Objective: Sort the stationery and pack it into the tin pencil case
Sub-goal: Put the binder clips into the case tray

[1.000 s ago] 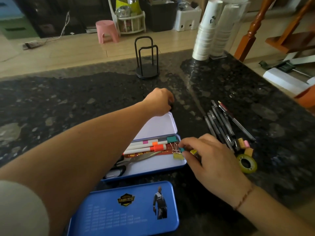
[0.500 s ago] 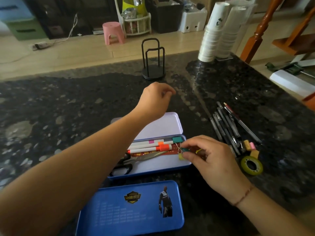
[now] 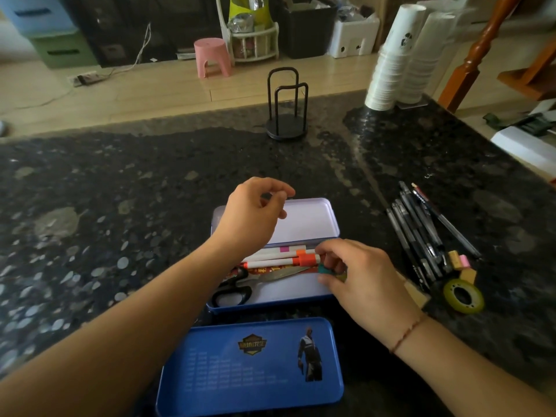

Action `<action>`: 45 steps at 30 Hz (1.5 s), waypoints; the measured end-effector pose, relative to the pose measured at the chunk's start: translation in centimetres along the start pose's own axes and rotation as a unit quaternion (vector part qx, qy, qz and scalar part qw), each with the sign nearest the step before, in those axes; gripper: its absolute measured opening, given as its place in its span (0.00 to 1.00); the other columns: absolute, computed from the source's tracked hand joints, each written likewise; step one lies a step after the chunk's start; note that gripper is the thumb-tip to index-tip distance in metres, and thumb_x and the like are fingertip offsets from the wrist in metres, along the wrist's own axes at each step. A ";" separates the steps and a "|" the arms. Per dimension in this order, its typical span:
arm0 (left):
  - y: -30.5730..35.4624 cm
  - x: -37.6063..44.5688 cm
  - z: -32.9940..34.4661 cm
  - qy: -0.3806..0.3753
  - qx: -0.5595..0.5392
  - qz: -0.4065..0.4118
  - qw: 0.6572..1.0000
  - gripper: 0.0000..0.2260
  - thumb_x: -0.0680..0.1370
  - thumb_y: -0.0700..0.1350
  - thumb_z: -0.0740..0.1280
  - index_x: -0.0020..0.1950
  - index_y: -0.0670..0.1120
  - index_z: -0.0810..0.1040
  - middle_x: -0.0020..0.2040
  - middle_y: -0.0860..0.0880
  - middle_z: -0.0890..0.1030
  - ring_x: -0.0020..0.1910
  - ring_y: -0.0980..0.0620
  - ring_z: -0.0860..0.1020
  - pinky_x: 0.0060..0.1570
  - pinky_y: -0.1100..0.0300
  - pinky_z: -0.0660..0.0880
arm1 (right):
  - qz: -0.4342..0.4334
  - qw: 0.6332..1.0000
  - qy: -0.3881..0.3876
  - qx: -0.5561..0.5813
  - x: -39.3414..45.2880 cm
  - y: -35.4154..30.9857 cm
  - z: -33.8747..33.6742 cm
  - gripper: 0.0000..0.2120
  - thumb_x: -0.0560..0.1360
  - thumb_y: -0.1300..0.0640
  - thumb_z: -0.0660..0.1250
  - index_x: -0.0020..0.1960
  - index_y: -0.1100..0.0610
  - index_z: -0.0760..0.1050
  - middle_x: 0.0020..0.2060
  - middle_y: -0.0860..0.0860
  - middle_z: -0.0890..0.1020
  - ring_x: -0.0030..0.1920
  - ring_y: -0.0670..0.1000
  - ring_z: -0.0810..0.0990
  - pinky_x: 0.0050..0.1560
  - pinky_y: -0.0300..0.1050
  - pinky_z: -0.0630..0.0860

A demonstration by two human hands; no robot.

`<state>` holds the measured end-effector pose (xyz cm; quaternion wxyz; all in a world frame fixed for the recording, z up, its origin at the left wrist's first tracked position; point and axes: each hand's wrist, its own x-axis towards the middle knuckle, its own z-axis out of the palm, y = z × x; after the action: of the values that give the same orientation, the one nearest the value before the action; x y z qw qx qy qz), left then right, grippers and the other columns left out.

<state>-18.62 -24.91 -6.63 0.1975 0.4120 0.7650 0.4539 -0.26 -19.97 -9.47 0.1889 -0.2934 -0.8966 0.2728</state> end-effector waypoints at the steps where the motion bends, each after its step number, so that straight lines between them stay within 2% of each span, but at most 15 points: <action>1: -0.1 -0.1 0.0 -0.005 0.002 0.003 1.000 0.09 0.81 0.42 0.62 0.49 0.55 0.78 0.51 0.50 0.81 0.41 0.59 0.81 0.40 0.68 0.76 | 0.001 1.000 -0.002 0.000 0.0 0.0 0.0 0.17 0.67 0.61 0.76 0.55 0.52 0.79 0.43 0.41 0.74 0.44 0.42 0.74 0.48 0.37 0.75; 6: -0.2 -0.7 0.3 -0.018 -0.005 0.009 1.000 0.06 0.81 0.43 0.64 0.51 0.54 0.78 0.48 0.53 0.81 0.41 0.60 0.81 0.36 0.72 0.75 | -0.004 1.000 -0.016 -0.020 0.2 0.2 -0.3 0.17 0.68 0.57 0.76 0.55 0.52 0.80 0.47 0.45 0.79 0.46 0.44 0.75 0.52 0.42 0.77; 9: 0.0 -1.8 0.1 -0.041 -0.020 0.032 0.998 0.07 0.79 0.43 0.66 0.54 0.53 0.78 0.46 0.56 0.80 0.41 0.59 0.81 0.36 0.69 0.77 | -0.021 0.999 0.033 -0.004 0.6 0.3 -1.7 0.14 0.70 0.52 0.71 0.56 0.52 0.80 0.46 0.42 0.79 0.46 0.42 0.77 0.48 0.36 0.76; 11: 0.2 -2.8 0.1 -0.106 -0.033 0.074 0.991 0.09 0.79 0.41 0.67 0.56 0.52 0.77 0.48 0.55 0.81 0.43 0.55 0.82 0.41 0.61 0.80 | -0.010 0.998 0.054 0.015 0.8 0.9 -2.9 0.17 0.73 0.54 0.69 0.61 0.50 0.77 0.48 0.42 0.79 0.47 0.40 0.77 0.47 0.30 0.75; 14: 0.4 -4.6 0.4 -0.220 -0.127 0.098 0.962 0.11 0.78 0.34 0.67 0.59 0.45 0.76 0.50 0.47 0.82 0.48 0.48 0.83 0.52 0.52 0.80 | -0.032 0.999 0.017 0.011 0.4 1.4 -3.9 0.16 0.75 0.54 0.68 0.63 0.48 0.77 0.49 0.42 0.79 0.49 0.40 0.76 0.47 0.24 0.69; 16: 0.2 -5.2 0.7 -0.255 -0.133 0.104 0.952 0.11 0.78 0.33 0.66 0.59 0.43 0.76 0.51 0.45 0.82 0.52 0.49 0.82 0.56 0.52 0.79 | -0.051 0.999 -0.001 -0.014 -0.3 1.6 -3.7 0.11 0.74 0.53 0.69 0.56 0.49 0.81 0.43 0.45 0.79 0.45 0.42 0.77 0.45 0.28 0.70; 18: -0.1 -5.5 0.9 -0.271 -0.112 0.110 0.950 0.10 0.78 0.34 0.66 0.58 0.43 0.78 0.52 0.47 0.82 0.54 0.50 0.81 0.58 0.53 0.78 | -0.035 0.999 0.005 -0.009 -1.0 1.9 -3.5 0.08 0.72 0.54 0.73 0.51 0.48 0.83 0.40 0.44 0.79 0.42 0.43 0.78 0.42 0.30 0.71; 21: -0.5 -5.7 1.2 -0.282 -0.090 0.113 0.948 0.08 0.78 0.35 0.67 0.55 0.44 0.79 0.52 0.51 0.82 0.56 0.52 0.80 0.59 0.54 0.77 | -0.044 0.999 -0.011 -0.023 -1.7 2.3 -3.3 0.08 0.69 0.50 0.74 0.48 0.47 0.83 0.39 0.41 0.79 0.44 0.44 0.77 0.43 0.41 0.76; 24: -0.5 -5.7 1.5 -0.312 -0.060 0.112 0.941 0.10 0.78 0.35 0.67 0.56 0.47 0.80 0.53 0.54 0.82 0.56 0.55 0.80 0.59 0.58 0.76 | -0.080 0.994 -0.021 -0.068 -2.1 2.7 -2.9 0.06 0.71 0.50 0.71 0.45 0.51 0.82 0.39 0.42 0.80 0.44 0.47 0.75 0.41 0.48 0.76; 29: -0.7 -6.0 1.7 -0.243 0.043 0.160 0.956 0.08 0.78 0.43 0.69 0.55 0.52 0.80 0.50 0.59 0.81 0.52 0.61 0.78 0.53 0.67 0.75 | -0.099 0.981 -0.019 -0.167 -2.3 2.7 -2.7 0.04 0.74 0.52 0.67 0.46 0.50 0.80 0.42 0.43 0.78 0.45 0.49 0.73 0.39 0.48 0.74; 34: -1.5 -6.6 2.2 -0.195 0.156 0.198 0.948 0.06 0.76 0.46 0.70 0.53 0.52 0.81 0.49 0.56 0.82 0.49 0.60 0.77 0.52 0.61 0.76 | -0.086 0.976 -0.021 -0.199 -2.4 2.3 -2.3 0.04 0.72 0.51 0.69 0.44 0.50 0.82 0.40 0.44 0.79 0.43 0.49 0.74 0.37 0.45 0.72; 39: -1.7 -6.7 2.5 -0.155 0.178 0.194 0.952 0.06 0.77 0.47 0.69 0.53 0.51 0.82 0.49 0.53 0.83 0.47 0.59 0.77 0.49 0.65 0.75 | -0.065 0.983 -0.021 -0.171 -2.4 2.3 -2.5 0.05 0.71 0.50 0.70 0.45 0.50 0.81 0.40 0.44 0.78 0.43 0.46 0.73 0.38 0.40 0.70; 45: -2.1 -7.1 2.6 -0.158 0.207 0.247 0.933 0.09 0.77 0.52 0.66 0.54 0.52 0.80 0.50 0.55 0.82 0.50 0.55 0.79 0.52 0.52 0.76 | -0.084 0.979 -0.048 -0.178 -2.7 2.4 -2.6 0.12 0.73 0.47 0.61 0.46 0.49 0.82 0.42 0.42 0.78 0.45 0.45 0.72 0.38 0.42 0.73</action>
<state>-13.66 -29.80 -10.22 0.1083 0.6860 0.6751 0.2490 4.09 -19.08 -9.35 0.1121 -0.2329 -0.9602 0.1055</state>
